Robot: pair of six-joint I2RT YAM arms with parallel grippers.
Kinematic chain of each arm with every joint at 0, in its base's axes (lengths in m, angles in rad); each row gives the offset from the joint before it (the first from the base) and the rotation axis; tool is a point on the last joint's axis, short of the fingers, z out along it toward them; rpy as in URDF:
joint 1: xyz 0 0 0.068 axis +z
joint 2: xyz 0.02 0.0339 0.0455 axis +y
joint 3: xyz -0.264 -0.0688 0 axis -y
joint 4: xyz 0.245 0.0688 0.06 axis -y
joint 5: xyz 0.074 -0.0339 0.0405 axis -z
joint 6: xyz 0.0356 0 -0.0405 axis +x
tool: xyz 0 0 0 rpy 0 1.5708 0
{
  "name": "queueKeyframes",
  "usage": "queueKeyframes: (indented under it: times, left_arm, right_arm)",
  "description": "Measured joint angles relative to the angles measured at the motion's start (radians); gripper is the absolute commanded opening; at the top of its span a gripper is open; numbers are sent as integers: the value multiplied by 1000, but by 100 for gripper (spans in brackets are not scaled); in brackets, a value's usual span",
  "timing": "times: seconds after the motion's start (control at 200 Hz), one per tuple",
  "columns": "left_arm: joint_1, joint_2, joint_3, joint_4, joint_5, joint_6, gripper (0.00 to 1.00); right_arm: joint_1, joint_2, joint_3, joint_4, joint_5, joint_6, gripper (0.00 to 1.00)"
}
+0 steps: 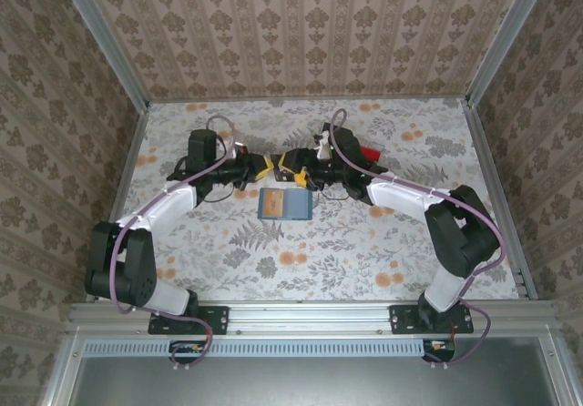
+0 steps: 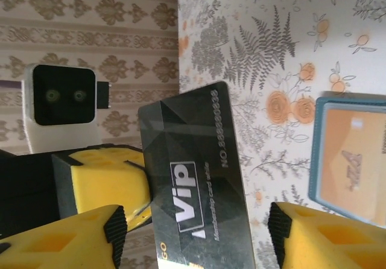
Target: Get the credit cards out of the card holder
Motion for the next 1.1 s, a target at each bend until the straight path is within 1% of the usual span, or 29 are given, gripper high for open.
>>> queueKeyframes:
  times: [0.05, 0.17, 0.28, 0.535, 0.58, 0.62, 0.655, 0.665, 0.685, 0.72, 0.82, 0.91, 1.01, 1.1]
  left_arm:
    - [0, -2, 0, 11, -1, -19, 0]
    - [0, -4, 0, 33, -3, -53, 0]
    - [-1, -5, 0, 40, -3, -71, 0]
    - [-1, -29, 0, 23, -16, -82, 0]
    - [-2, -32, 0, 14, -17, -82, 0]
    - [-5, -35, 0, 7, -18, -81, 9]
    - [-7, -41, 2, -10, -22, -76, 22]
    - [-8, -43, 3, -18, -23, -66, 24]
    - [-10, -48, 7, -37, -30, -63, 32]
    - [-12, -54, 14, -70, -40, -43, 43]
    - [-13, -68, 57, -210, -102, 42, 66]
    - [-13, -81, 74, -316, -170, 137, 78]
    - [-12, -87, 74, -421, -246, 214, 86]
    - [-11, -92, 64, -488, -309, 261, 92]
  right_arm:
    - [-4, -6, -18, 29, -5, 28, 59]
    - [-17, -19, -49, 82, -14, 76, 46]
    - [-23, -25, -51, 99, -17, 107, 31]
    - [-26, -53, -51, 105, -24, 128, 1]
    - [-26, -66, -51, 101, -24, 128, 0]
    - [-26, -77, -48, 92, -24, 114, 0]
    - [-26, -85, -47, 75, -24, 100, 0]
    - [-26, -87, -46, 68, -24, 93, 0]
    - [-26, -91, -45, 55, -24, 81, 0]
    - [-26, -99, -42, 28, -20, 56, 0]
    - [-29, -131, -26, -95, 10, -58, 0]
    - [-36, -168, 11, -245, 61, -216, 0]
    - [-52, -208, 69, -406, 133, -404, 0]
    - [-73, -243, 104, -508, 189, -544, 0]
